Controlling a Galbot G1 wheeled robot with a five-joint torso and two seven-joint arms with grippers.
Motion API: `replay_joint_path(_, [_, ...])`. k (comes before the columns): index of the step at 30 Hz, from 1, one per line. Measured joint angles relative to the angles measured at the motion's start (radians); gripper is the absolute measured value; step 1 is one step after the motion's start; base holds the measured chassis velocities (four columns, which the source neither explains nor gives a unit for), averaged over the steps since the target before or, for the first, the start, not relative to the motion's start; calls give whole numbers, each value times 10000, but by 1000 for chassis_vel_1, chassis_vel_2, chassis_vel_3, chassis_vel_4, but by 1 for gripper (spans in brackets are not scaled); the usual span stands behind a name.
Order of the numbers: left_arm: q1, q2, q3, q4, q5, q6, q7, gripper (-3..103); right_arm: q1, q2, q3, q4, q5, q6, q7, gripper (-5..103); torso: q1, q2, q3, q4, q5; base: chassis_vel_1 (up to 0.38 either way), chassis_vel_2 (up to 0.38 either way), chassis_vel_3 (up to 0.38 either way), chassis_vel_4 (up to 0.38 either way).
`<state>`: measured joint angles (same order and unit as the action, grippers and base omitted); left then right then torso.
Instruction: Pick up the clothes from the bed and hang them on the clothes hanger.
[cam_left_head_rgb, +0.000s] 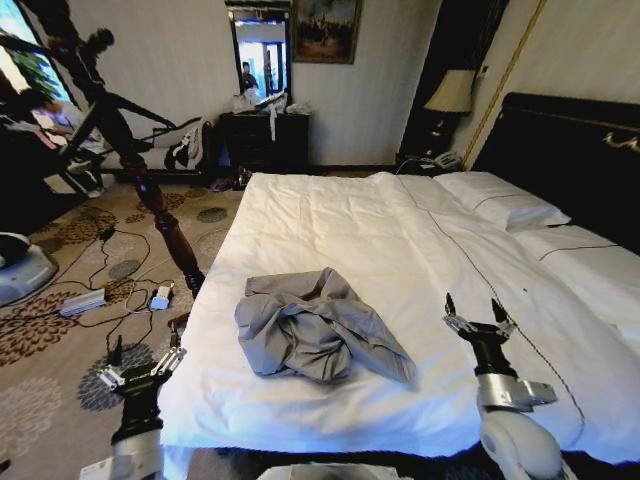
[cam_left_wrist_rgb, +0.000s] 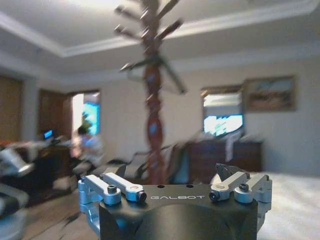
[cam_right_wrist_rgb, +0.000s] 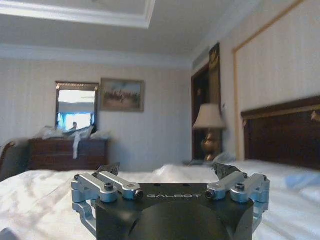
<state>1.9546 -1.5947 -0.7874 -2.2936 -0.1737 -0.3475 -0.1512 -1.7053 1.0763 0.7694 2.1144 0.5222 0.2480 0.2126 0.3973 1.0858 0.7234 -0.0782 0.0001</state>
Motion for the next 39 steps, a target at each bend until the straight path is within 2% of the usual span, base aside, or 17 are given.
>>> replay_joint_path(1, [-17, 0, -35, 180, -76, 82, -180, 100, 117, -233, -126, 8, 351, -231, 107, 100, 0, 0, 0, 2, -1, 0, 0, 0, 0])
replay_joint_path(4, [17, 7, -93, 707, -235, 49, -412, 100, 975, -1185, -883, 379, 3036, -2015, 870, 100, 0, 0, 0, 8, -3, 0, 0, 0, 0])
replay_joint_path(5, [17, 7, -93, 707, -235, 49, -412, 100, 975, -1185, -883, 379, 3036, -2015, 870, 100, 0, 0, 0, 8, -3, 0, 0, 0, 0])
replay_joint_path(7, [87, 0, -101, 808, -189, -73, -458, 100, 1584, -1572, -1396, 654, 4819, -3329, 1353, 100, 1, 0, 1, 9, -3, 0, 0, 0, 0])
replay_joint_path(8, [162, 1, -105, 754, -130, -119, -505, 100, 2005, -1752, -1776, 823, 6130, -4360, 1819, 100, 0, -1, 1, 8, -4, 0, 0, 0, 0])
replay_joint_path(9, [192, 6, -109, 669, -108, -127, -522, 100, 2187, -1802, -1956, 871, 6717, -4830, 2080, 100, 1, 0, 1, 7, -3, 0, 0, 0, 0])
replay_joint_path(10, [192, 6, -109, 669, -108, -127, -522, 100, 2187, -1802, -1956, 871, 6717, -4830, 2080, 100, 1, 0, 1, 7, -3, 0, 0, 0, 0])
replay_joint_path(14, [232, 37, -129, 270, -102, -87, -655, 100, 2819, -1834, -2881, 829, 7817, -6099, 2867, 100, 0, 0, 1, 3, -2, 0, 0, 0, 0])
replay_joint_path(17, [277, 54, -118, 132, -112, -34, -771, 100, 3091, -1790, -3483, 485, 7348, -6260, 2885, 100, 1, 0, 1, 3, -1, 0, 0, 0, 0])
replay_joint_path(20, [407, 110, -92, -144, -91, 84, -885, 100, 3357, -1702, -4246, -415, 5010, -5600, 1916, 100, 1, 0, 1, 4, 0, 0, 0, 0, 0])
replay_joint_path(21, [407, 110, -92, -144, -91, 84, -885, 100, 3357, -1702, -4246, -415, 5010, -5600, 1916, 100, 1, 0, 1, 4, 0, 0, 0, 0, 0])
replay_joint_path(24, [358, 170, -152, -264, 27, 341, -1018, 100, 3532, -1608, -4830, -1088, 2768, -4089, 502, 100, 1, 0, 1, 3, -1, 0, 0, 0, 0])
replay_joint_path(25, [358, 170, -152, -264, 27, 341, -1018, 100, 3532, -1608, -4830, -1088, 2768, -4089, 502, 100, 1, 0, 1, 3, -1, 0, 0, 0, 0])
replay_joint_path(27, [269, 179, -146, -101, 44, 428, -1046, 100, 3715, -1611, -5285, -1191, 1518, -3281, -134, 100, 0, -1, 1, 4, -3, 0, 0, 0, 0])
replay_joint_path(28, [269, 179, -146, -101, 44, 428, -1046, 100, 3715, -1611, -5285, -1191, 1518, -3281, -134, 100, 0, -1, 1, 4, -3, 0, 0, 0, 0])
replay_joint_path(33, [217, 156, -116, 98, 112, 435, -1049, 100, 3857, -1639, -5740, -1903, -1497, -1723, -1365, 100, 0, 0, 1, 3, -3, 0, 0, 0, 0])
replay_joint_path(39, [182, 182, -155, 188, 104, 468, -1056, 100, 4290, -1703, -6429, -2433, -2128, -1500, -1476, 100, 0, 0, 0, 2, -1, 0, 0, 0, 0])
